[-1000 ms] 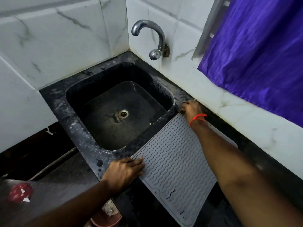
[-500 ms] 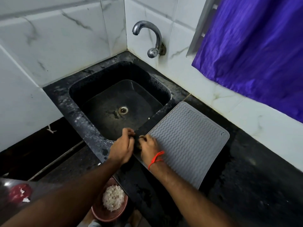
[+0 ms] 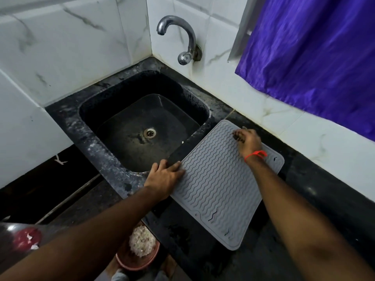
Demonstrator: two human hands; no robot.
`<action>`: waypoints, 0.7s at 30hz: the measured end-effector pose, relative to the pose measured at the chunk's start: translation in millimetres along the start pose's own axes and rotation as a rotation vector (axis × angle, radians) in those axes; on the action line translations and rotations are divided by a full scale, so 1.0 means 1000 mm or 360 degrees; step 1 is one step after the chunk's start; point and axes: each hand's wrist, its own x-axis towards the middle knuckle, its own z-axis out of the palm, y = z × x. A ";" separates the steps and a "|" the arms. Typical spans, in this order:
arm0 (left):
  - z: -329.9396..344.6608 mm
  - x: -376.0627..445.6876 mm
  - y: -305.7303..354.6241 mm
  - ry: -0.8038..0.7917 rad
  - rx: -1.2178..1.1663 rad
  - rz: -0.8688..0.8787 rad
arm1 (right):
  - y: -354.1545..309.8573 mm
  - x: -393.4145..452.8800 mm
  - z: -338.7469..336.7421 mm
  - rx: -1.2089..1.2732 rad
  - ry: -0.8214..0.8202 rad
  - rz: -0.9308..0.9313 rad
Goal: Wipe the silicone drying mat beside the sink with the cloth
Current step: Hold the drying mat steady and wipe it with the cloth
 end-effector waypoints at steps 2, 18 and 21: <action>-0.001 0.006 0.004 -0.0049 0.0036 -0.0043 | 0.008 0.006 0.006 -0.0150 -0.0055 -0.0008; 0.007 0.004 -0.011 -0.0181 -0.0071 0.0038 | -0.036 -0.115 0.061 -0.0233 -0.0253 -0.0433; 0.002 0.003 -0.011 -0.0329 -0.0143 0.0037 | -0.049 -0.146 0.070 -0.0232 -0.0255 -0.0459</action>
